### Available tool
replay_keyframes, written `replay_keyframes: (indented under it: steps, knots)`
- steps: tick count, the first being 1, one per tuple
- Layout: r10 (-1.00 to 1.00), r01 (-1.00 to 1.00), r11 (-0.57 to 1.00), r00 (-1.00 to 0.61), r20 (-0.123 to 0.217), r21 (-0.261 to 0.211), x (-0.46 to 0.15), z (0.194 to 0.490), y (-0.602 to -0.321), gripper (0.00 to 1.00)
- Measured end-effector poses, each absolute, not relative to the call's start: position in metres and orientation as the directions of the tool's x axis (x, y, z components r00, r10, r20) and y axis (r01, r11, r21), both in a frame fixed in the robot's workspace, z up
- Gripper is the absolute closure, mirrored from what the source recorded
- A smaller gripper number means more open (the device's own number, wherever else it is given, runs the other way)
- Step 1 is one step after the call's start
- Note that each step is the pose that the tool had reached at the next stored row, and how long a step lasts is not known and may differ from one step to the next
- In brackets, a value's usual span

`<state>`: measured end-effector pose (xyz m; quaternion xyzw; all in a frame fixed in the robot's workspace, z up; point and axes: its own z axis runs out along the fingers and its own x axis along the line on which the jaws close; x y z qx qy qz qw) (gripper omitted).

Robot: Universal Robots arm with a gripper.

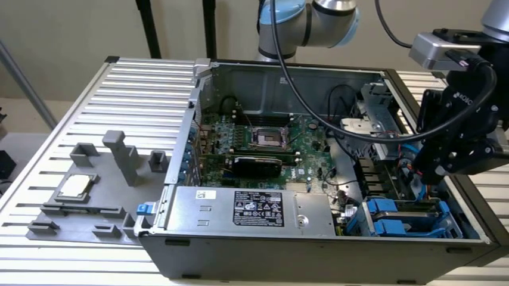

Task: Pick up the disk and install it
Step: 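Insert the first disk wire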

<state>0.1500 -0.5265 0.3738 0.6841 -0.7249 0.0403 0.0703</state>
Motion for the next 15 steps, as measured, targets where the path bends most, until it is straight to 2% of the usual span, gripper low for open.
replay_keyframes:
  steps: [3,4,8,13,14,15]
  knots:
    - [-0.982,-0.997,0.062,-0.053,0.179,0.044,0.1505,0.3738,-0.5256,0.66]
    - [-0.981,-0.997,0.062,-0.053,0.186,0.046,0.1507,0.3738,-0.5252,0.74]
    - [-0.978,-0.997,0.063,-0.051,0.204,0.051,0.1521,0.3734,-0.5244,0.74]
    - [-0.977,-0.997,0.063,-0.051,0.209,0.051,0.1527,0.3716,-0.5237,0.76]
    - [-0.977,-0.997,0.063,-0.051,0.209,0.051,0.1527,0.3711,-0.5236,0.83]
    - [-0.977,-0.997,0.063,-0.051,0.208,0.051,0.1527,0.3707,-0.5236,0.83]
